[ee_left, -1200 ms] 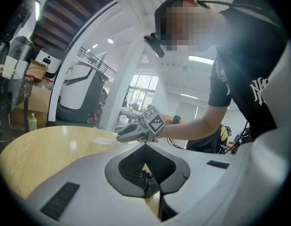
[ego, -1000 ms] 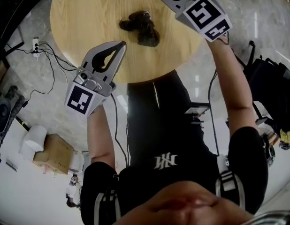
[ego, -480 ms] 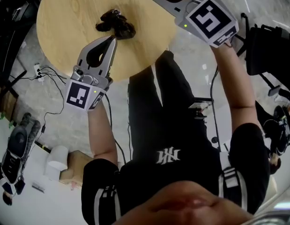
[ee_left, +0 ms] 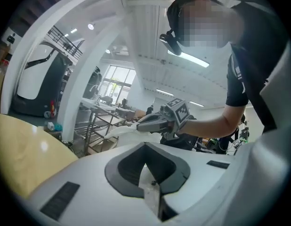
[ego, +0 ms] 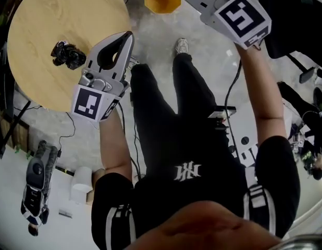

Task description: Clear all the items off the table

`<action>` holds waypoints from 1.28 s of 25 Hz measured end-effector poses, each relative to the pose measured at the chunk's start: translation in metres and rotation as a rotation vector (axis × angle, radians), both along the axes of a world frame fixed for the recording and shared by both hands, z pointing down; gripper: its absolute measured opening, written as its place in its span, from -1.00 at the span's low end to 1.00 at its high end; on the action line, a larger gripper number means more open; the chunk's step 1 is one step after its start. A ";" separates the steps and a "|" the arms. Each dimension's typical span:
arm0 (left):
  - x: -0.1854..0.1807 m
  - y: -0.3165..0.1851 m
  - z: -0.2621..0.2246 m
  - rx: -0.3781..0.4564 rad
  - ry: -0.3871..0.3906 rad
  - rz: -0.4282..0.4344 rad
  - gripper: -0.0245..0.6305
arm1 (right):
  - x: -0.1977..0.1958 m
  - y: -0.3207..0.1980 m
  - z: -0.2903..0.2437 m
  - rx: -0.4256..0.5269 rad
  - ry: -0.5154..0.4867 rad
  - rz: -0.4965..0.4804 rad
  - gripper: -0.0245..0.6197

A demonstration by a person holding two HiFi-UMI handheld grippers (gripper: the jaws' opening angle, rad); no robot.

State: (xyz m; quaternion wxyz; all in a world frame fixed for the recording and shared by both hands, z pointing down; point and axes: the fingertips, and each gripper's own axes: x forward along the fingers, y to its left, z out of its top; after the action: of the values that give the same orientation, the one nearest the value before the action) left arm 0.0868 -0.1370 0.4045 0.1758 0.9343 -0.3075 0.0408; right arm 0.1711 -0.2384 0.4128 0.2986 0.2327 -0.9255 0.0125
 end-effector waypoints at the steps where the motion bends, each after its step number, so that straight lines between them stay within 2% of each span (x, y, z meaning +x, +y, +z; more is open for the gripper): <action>1: 0.022 -0.001 0.003 -0.005 0.004 0.010 -0.89 | 0.023 -0.001 0.005 -0.005 -0.003 0.015 -0.82; 7: 0.136 -0.003 0.038 -0.047 0.005 0.063 -0.89 | 0.133 0.000 0.041 -0.036 -0.046 0.075 -0.82; 10: 0.178 -0.007 0.061 -0.050 -0.005 0.072 -0.89 | 0.167 0.001 0.068 -0.053 -0.059 0.071 -0.82; 12: 0.192 -0.005 0.077 -0.064 0.001 0.078 -0.89 | 0.176 0.005 0.087 -0.073 -0.066 0.075 -0.82; 18: 0.187 -0.004 0.149 -0.123 0.001 0.012 -0.89 | 0.165 0.018 0.165 -0.114 -0.100 0.081 -0.82; 25: 0.163 -0.008 0.245 -0.115 -0.013 -0.085 -0.89 | 0.127 0.023 0.277 -0.188 -0.132 0.047 -0.82; 32: 0.153 -0.018 0.324 -0.103 -0.015 -0.094 -0.89 | 0.102 0.012 0.382 -0.211 -0.115 0.016 -0.81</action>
State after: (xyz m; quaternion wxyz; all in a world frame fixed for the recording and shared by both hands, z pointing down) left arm 0.2400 -0.1549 0.7280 0.2232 0.9081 -0.3501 0.0554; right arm 0.2729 -0.2262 0.7951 0.2677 0.2060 -0.9328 0.1257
